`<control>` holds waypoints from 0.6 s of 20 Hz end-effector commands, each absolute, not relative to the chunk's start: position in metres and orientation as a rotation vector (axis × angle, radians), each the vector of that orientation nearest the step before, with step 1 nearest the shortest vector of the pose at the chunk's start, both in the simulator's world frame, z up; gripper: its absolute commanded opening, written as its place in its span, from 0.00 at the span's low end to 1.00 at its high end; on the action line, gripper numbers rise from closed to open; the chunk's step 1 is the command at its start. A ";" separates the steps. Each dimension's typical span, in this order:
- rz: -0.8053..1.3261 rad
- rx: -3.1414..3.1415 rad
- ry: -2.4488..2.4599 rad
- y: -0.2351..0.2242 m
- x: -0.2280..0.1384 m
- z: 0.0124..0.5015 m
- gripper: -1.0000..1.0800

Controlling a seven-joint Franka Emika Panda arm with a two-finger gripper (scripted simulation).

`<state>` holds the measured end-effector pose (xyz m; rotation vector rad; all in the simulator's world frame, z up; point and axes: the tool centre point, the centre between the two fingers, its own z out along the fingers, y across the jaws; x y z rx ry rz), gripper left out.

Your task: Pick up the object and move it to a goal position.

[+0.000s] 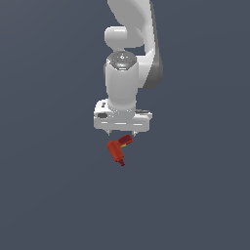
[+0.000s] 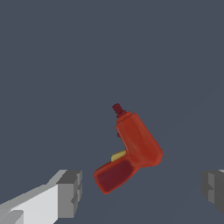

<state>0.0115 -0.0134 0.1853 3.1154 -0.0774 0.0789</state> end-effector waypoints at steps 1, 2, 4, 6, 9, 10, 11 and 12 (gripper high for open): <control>0.069 3.104 -0.118 -0.011 0.010 0.180 1.00; 0.065 3.098 -0.138 -0.010 0.009 0.178 1.00; 0.057 3.085 -0.180 -0.008 0.007 0.173 1.00; 0.049 3.069 -0.227 -0.006 0.004 0.168 1.00; 0.038 3.041 -0.301 -0.003 0.001 0.159 1.00; 0.035 3.031 -0.325 -0.001 0.000 0.156 1.00; 0.033 3.021 -0.349 0.000 -0.002 0.154 1.00; 0.031 3.011 -0.373 0.001 -0.003 0.151 1.00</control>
